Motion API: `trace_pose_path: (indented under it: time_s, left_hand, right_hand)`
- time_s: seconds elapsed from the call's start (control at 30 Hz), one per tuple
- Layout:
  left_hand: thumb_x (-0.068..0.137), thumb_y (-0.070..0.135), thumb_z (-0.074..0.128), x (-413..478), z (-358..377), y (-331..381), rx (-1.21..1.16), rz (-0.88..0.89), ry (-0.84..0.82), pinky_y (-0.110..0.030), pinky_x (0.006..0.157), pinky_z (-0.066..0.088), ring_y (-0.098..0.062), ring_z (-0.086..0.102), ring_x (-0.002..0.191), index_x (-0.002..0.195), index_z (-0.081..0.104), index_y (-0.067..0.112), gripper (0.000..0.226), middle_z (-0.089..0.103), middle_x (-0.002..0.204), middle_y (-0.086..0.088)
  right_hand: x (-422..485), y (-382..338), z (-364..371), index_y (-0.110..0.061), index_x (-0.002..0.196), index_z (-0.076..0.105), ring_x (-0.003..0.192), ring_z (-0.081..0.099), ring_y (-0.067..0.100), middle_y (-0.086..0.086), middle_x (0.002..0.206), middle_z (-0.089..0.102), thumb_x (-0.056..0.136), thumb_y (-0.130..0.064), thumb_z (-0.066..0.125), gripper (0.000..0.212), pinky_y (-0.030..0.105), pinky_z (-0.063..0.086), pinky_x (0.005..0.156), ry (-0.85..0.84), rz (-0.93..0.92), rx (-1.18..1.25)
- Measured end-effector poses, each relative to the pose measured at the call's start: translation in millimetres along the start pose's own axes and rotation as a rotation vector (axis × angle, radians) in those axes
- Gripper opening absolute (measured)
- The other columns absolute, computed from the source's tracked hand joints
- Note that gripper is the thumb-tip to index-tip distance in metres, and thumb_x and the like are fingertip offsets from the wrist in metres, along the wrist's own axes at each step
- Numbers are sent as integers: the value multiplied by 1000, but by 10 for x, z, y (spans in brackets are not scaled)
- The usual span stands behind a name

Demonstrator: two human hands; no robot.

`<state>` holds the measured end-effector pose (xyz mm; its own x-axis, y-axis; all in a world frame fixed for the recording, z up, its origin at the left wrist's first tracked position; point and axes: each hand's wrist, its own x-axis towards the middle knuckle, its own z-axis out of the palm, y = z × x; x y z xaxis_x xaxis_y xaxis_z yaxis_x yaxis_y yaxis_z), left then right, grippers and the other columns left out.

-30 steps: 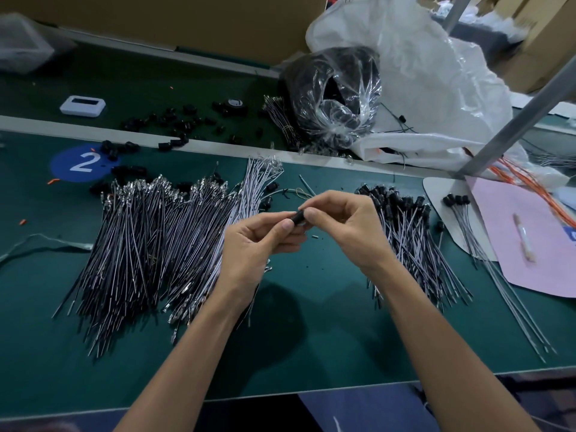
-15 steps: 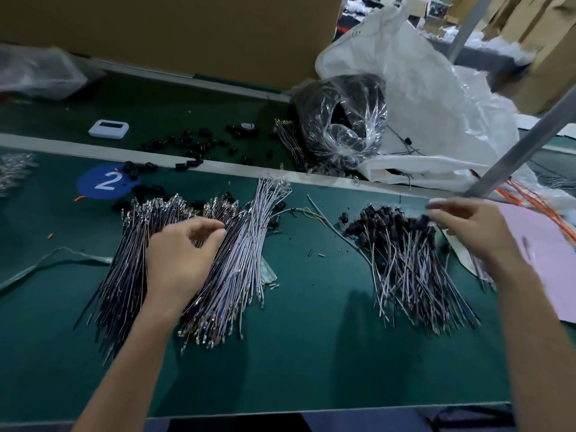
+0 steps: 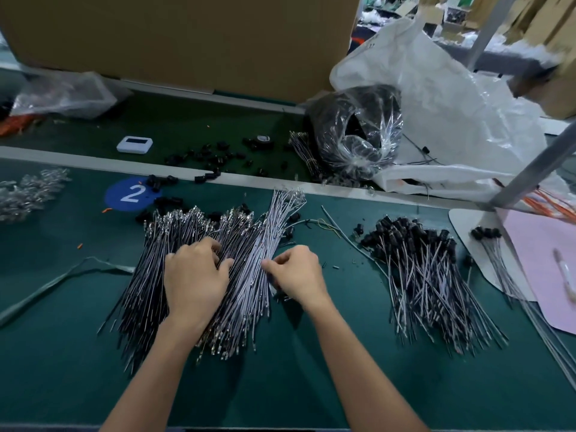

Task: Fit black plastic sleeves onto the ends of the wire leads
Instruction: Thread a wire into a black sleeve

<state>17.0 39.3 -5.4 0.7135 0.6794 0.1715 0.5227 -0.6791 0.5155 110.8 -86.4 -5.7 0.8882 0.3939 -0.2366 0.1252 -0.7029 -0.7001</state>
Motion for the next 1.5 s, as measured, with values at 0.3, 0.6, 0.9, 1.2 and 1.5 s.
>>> trace_pose_path:
  time_s: [0.3, 0.6, 0.9, 1.2, 1.5]
  left_hand:
    - [86, 39, 71, 15, -36, 40, -19, -14, -40, -42, 96, 47, -14, 65, 75, 88, 69, 19, 20, 68, 77, 9]
    - [88, 29, 71, 69, -72, 149, -11, -106, -201, -30, 62, 51, -14, 59, 71, 90, 68, 20, 10, 57, 70, 11]
    - [89, 34, 70, 81, -130, 147, 40, -88, -96, -26, 57, 45, -14, 58, 65, 85, 69, 22, 13, 64, 73, 6]
    - [91, 22, 69, 11, -323, 209, -145, 62, 160, -25, 60, 50, -14, 64, 66, 94, 76, 18, 9, 73, 80, 1]
    - [74, 17, 79, -60, -482, 484, -1050, 44, -213, -13, 63, 53, -7, 66, 64, 76, 78, 21, 4, 74, 70, -1]
  right_hand:
    - [-88, 47, -228, -15, 72, 69, 56, 53, 7, -4, 64, 66, 86, -15, 66, 14, 24, 43, 57, 12, 25, 473]
    - [-432, 145, -577, -9, 84, 65, 56, 52, 7, 1, 71, 68, 92, -10, 61, 9, 18, 43, 54, 139, -48, 791]
    - [-540, 203, -629, -11, 81, 66, 55, 51, 7, 0, 68, 67, 91, -10, 62, 11, 16, 43, 54, 146, -69, 760]
    - [-541, 226, -505, -17, 79, 68, 62, 53, 1, -13, 67, 62, 89, -12, 67, 11, 14, 43, 61, 245, -166, 591]
    - [-557, 61, -498, -22, 86, 61, 86, 68, 4, -9, 83, 73, 91, -8, 65, 16, 13, 49, 79, 172, -528, 310]
